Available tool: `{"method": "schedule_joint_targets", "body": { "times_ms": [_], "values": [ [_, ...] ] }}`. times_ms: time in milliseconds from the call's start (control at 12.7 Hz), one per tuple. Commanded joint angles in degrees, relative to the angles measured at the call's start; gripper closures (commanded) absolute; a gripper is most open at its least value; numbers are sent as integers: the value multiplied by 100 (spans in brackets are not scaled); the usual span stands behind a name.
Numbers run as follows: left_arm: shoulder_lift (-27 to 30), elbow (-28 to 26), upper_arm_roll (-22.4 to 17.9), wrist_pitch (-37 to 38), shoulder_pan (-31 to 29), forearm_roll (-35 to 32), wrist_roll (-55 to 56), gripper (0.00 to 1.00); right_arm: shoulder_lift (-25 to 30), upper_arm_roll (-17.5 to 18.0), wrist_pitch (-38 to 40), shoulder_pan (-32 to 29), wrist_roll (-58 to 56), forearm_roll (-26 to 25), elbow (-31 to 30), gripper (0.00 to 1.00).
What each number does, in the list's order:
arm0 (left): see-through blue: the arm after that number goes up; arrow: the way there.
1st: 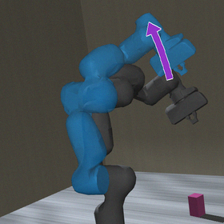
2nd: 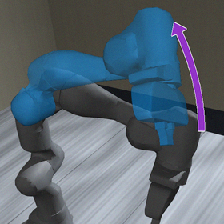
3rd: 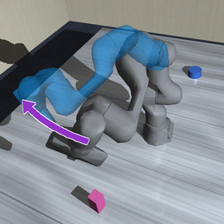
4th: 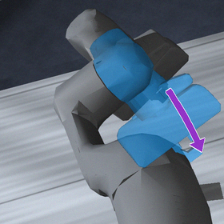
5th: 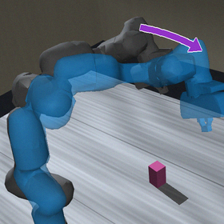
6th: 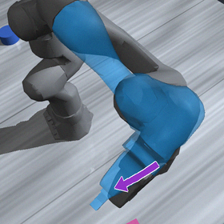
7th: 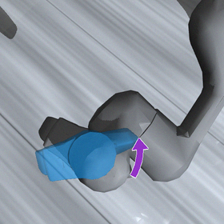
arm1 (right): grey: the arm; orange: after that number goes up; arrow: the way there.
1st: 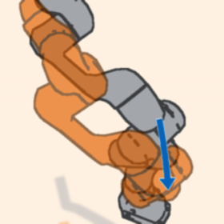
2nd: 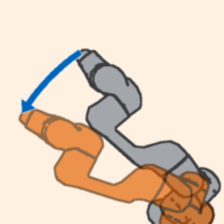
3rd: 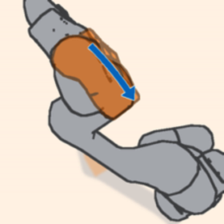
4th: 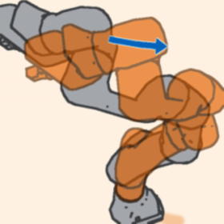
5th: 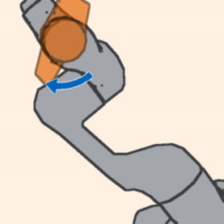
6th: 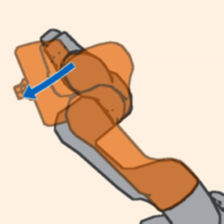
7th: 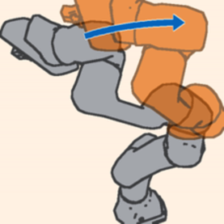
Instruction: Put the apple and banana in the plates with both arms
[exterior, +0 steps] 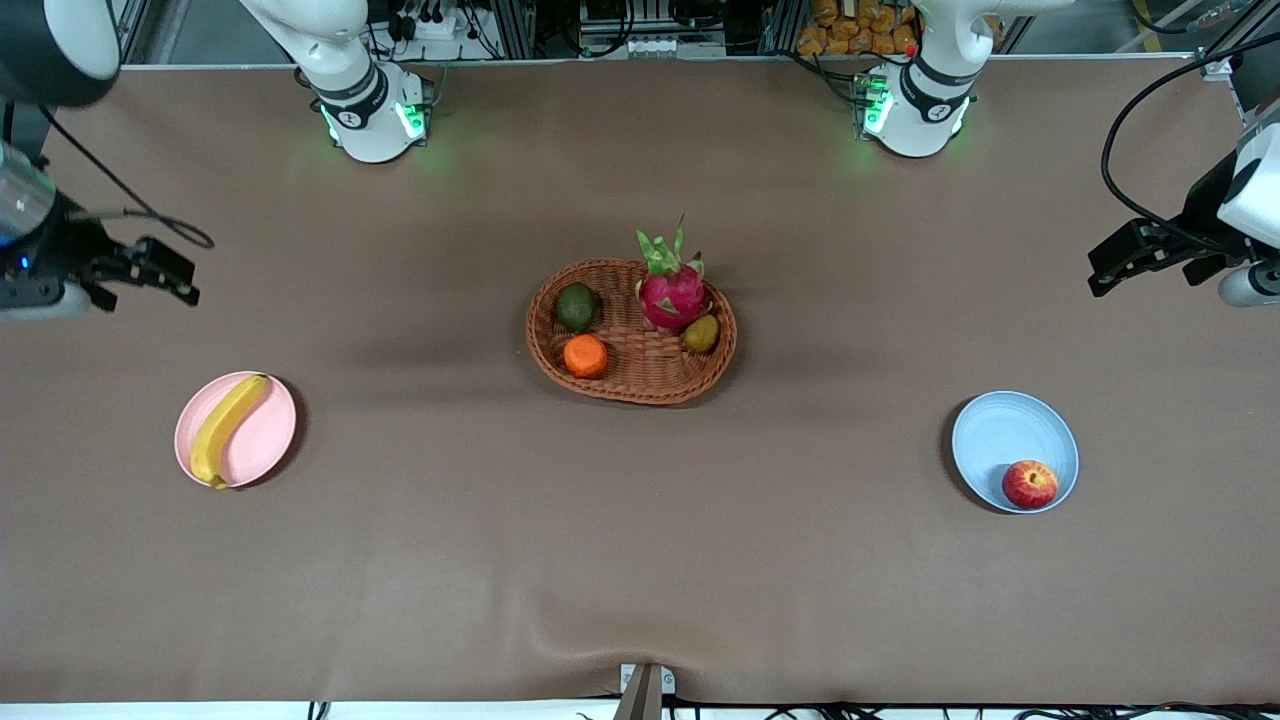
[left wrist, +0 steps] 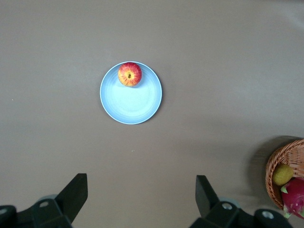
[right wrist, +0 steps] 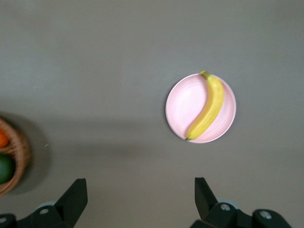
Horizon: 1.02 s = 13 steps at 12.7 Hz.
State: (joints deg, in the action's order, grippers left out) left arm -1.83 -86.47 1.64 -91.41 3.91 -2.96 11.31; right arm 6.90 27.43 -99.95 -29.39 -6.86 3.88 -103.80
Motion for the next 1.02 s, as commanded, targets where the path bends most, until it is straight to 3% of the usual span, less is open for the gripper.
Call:
{"method": "schedule_joint_targets", "body": {
  "times_ms": [0,79,157,393,551,708,944],
  "values": [
    [-46,104,-59,26,48,-20,-76,0,189,-1469,177,1689,228,166,-88,0],
    [-37,104,-59,44,31,-20,-67,0,163,-2252,247,2456,360,122,51,0],
    [-19,104,-59,44,13,-11,-24,0,128,-2468,430,2656,361,78,331,0],
    [-10,87,-59,71,-13,-11,-67,0,-432,-2506,1150,2719,379,-659,1358,0],
    [7,69,-59,79,-5,-11,29,0,-575,-2602,1434,2728,396,-635,1617,0],
    [-10,69,-59,79,-5,-11,29,0,-567,-2935,1391,2947,493,-547,1608,0],
    [16,-88,-59,79,13,-11,29,0,-523,-2972,1320,2913,475,-257,1538,0]
  ]
}}
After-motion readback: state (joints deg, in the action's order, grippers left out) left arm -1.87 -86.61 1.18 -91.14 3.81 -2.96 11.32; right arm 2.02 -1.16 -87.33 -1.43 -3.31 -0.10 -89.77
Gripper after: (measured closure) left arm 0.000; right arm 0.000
